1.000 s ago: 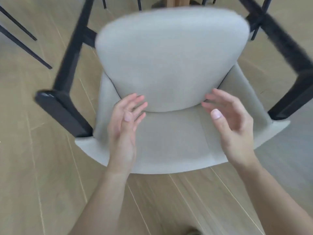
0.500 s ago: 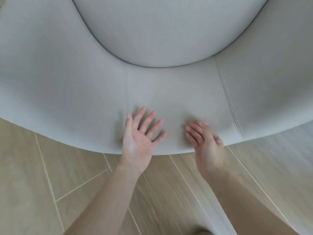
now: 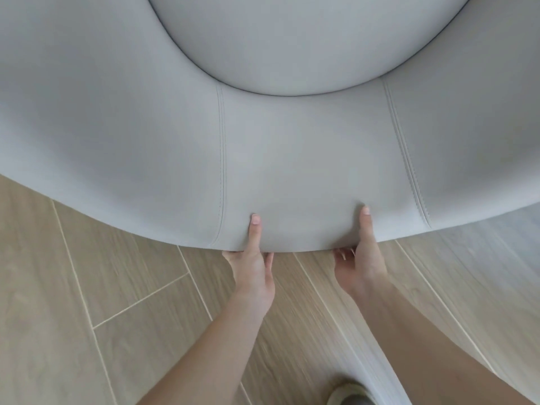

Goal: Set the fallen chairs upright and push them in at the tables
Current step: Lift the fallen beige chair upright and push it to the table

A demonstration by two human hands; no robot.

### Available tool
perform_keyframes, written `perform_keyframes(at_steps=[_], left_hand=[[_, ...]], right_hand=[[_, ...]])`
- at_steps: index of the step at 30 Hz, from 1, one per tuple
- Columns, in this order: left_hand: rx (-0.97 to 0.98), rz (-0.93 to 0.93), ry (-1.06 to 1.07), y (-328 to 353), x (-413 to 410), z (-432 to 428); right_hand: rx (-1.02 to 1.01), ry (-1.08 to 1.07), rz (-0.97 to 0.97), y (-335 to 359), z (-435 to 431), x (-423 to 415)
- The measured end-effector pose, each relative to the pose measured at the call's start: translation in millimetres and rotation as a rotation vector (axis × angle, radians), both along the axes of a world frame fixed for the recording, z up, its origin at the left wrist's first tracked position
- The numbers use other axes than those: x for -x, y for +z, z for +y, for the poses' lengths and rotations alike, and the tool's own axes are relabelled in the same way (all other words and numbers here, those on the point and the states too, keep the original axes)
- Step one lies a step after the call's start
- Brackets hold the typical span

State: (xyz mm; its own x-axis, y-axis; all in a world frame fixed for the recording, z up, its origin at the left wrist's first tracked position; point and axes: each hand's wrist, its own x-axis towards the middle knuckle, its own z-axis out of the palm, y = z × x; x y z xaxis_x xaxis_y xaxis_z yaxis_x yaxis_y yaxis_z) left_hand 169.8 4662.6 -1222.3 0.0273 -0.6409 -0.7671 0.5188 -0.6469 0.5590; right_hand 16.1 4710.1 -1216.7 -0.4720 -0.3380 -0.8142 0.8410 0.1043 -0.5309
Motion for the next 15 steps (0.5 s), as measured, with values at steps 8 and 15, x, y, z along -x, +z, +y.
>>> perform_keyframes(at_steps=[8,15], left_hand=[[-0.021,0.154,0.046,-7.5,-7.4,-10.9],[-0.007,0.067,0.074,47.8,-20.8,-11.4]], right_hand=[[0.039,-0.058,-0.059,-4.9,4.4,8.0],[0.176,-0.057,-0.114,36.6,7.2,-1.4]])
